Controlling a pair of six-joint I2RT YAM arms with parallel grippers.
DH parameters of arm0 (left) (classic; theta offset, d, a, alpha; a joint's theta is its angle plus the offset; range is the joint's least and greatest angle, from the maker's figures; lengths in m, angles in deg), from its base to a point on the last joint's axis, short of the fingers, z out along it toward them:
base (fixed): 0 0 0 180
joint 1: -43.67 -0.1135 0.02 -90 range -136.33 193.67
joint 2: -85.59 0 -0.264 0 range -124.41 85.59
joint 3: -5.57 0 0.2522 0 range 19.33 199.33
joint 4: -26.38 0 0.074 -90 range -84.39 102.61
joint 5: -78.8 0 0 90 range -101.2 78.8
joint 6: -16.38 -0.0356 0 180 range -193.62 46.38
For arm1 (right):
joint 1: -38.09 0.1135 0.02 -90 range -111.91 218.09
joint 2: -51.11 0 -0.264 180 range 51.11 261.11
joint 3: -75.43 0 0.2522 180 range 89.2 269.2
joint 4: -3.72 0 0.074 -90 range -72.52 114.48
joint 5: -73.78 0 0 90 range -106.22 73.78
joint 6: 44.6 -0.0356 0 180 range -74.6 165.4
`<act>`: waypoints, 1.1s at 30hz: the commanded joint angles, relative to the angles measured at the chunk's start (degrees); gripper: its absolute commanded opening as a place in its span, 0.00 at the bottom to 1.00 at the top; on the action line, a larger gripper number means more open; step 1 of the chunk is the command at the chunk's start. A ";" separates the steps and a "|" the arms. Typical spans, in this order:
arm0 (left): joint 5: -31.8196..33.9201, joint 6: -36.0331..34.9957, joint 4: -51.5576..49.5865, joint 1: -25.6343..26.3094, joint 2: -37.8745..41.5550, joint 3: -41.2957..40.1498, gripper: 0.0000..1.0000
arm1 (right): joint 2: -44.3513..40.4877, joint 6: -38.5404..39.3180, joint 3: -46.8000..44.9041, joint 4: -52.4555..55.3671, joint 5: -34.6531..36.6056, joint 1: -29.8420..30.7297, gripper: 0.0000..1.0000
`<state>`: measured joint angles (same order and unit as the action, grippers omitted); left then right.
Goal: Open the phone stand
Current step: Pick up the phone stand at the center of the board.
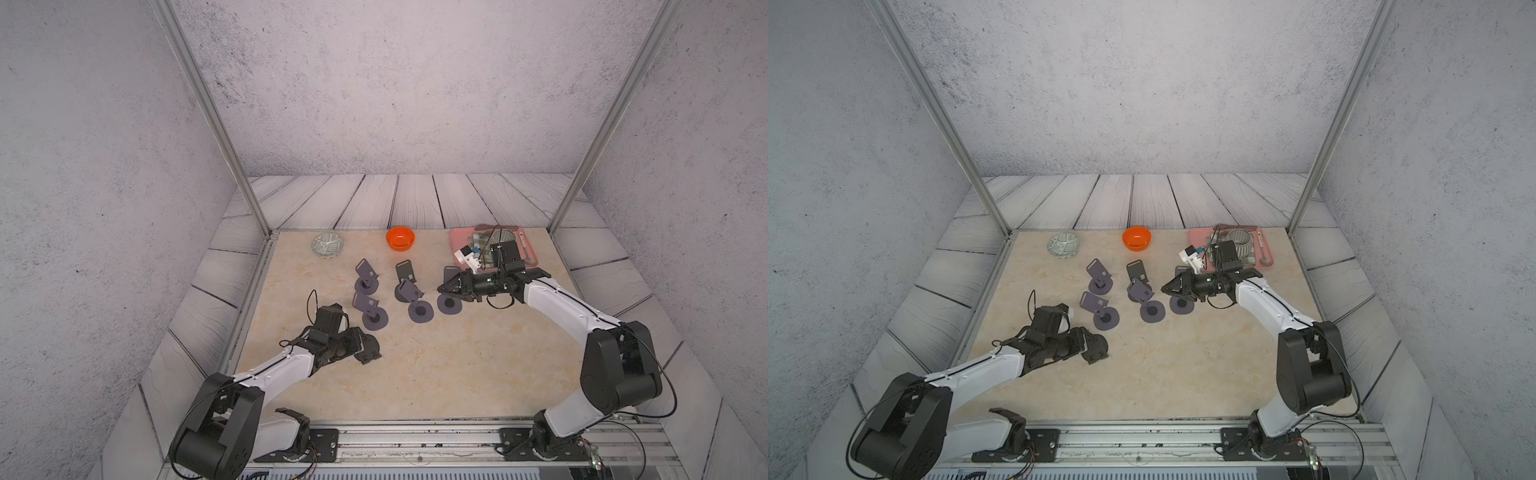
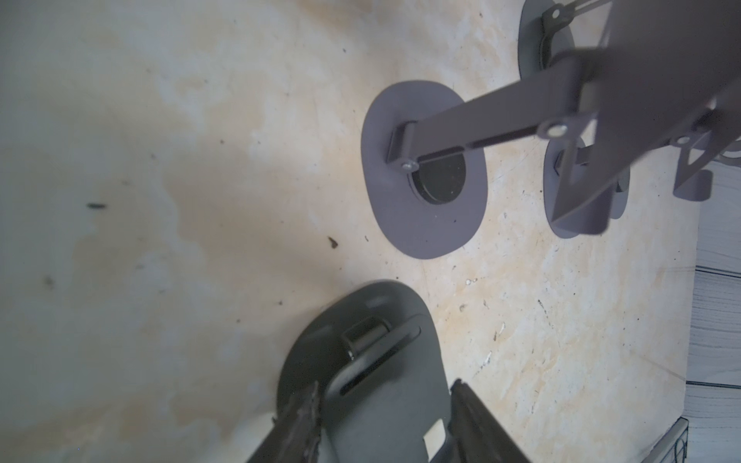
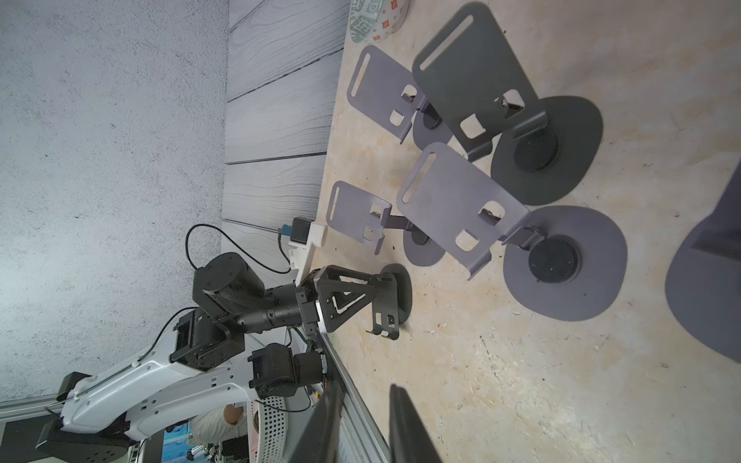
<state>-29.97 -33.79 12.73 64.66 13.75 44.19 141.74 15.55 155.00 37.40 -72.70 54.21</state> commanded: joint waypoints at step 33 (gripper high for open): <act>-10.56 -1.74 -0.69 -1.77 -1.23 0.01 0.00 | 0.69 2.24 1.66 1.81 0.11 0.62 0.25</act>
<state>-40.92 -35.47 20.95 62.91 9.80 45.50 143.44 16.60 155.56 38.32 -72.01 54.54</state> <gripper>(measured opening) 0.054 0.252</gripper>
